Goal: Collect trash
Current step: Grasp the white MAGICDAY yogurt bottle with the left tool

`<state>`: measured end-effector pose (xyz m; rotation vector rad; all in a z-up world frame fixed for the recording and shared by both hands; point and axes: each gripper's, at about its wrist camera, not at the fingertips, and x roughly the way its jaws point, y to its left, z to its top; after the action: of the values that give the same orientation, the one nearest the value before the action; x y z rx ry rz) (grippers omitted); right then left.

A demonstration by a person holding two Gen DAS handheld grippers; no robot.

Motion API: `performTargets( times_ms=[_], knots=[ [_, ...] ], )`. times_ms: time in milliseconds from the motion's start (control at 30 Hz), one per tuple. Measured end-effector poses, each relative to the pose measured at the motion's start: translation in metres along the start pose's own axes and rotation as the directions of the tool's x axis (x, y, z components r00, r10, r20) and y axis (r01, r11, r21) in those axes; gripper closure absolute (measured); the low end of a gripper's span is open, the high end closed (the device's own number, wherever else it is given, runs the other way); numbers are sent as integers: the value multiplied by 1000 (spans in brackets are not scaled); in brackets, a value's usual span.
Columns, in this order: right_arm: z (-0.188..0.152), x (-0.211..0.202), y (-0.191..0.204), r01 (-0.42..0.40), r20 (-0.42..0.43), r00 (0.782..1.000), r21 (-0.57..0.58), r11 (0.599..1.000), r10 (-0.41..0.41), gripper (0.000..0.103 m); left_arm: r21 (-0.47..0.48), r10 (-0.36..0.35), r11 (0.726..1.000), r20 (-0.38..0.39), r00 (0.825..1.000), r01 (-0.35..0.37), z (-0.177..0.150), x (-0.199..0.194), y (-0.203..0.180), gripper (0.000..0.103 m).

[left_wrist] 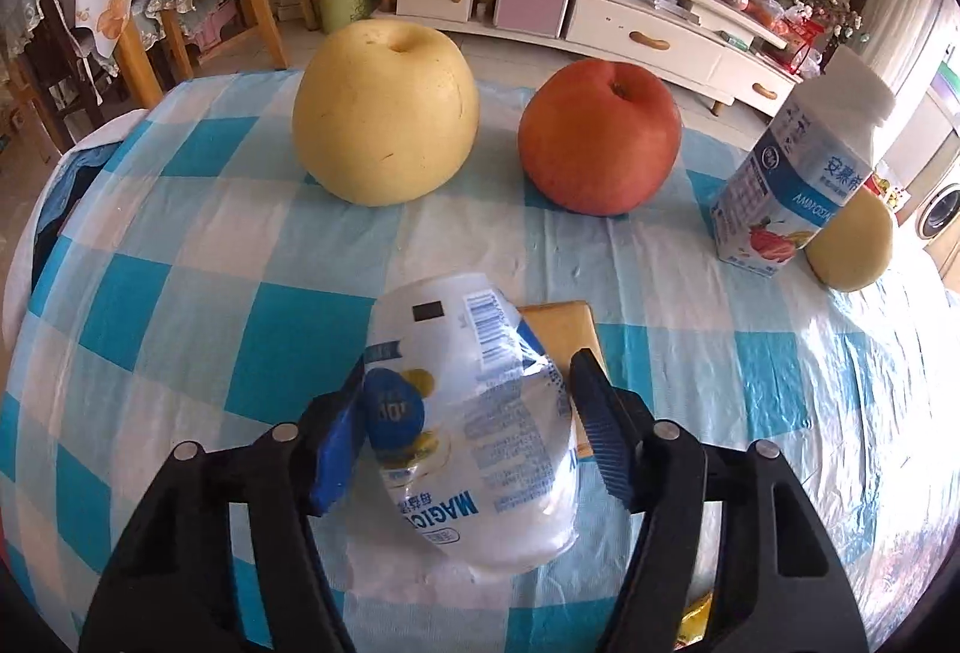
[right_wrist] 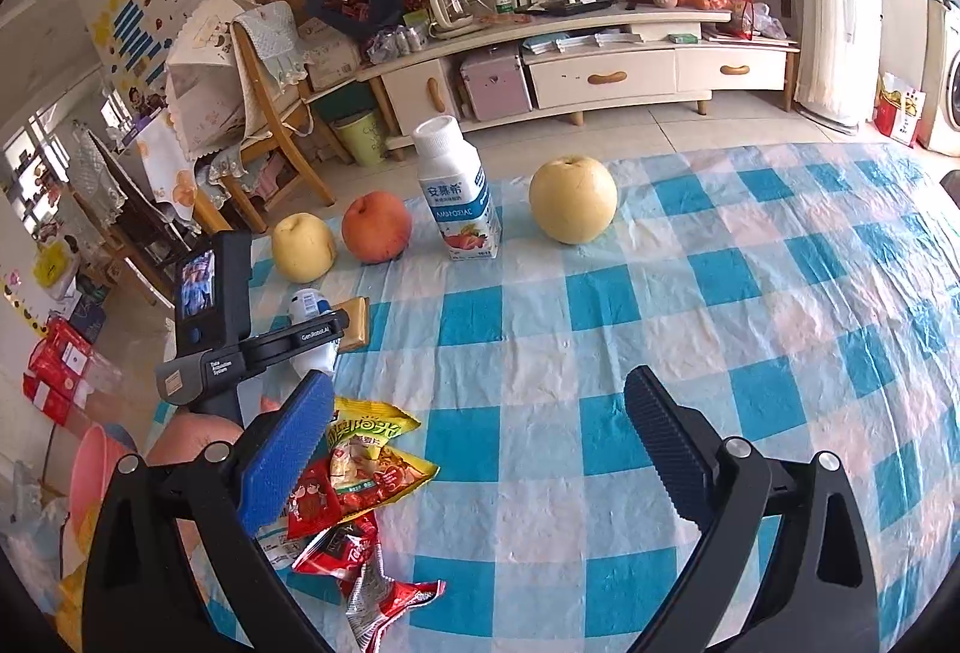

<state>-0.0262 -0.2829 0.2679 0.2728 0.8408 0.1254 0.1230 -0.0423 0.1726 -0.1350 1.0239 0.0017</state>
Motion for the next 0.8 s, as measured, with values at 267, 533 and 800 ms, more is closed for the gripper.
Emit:
performTargets(
  times_ms=[267,533,800],
  knots=[
    [-3,-1,-8,-32,-15,999,32,999,33,7,31,29,999,67,997,-31,7,-9,-1,44],
    [-5,-1,2,-51,-24,998,1,999,51,7,226,173,953,137,975,-201,41,0,-38,44],
    [-4,1,-7,-42,-26,999,30,999,42,7,322,119,937,63,991,-133,26,18,-52,73]
  ],
)
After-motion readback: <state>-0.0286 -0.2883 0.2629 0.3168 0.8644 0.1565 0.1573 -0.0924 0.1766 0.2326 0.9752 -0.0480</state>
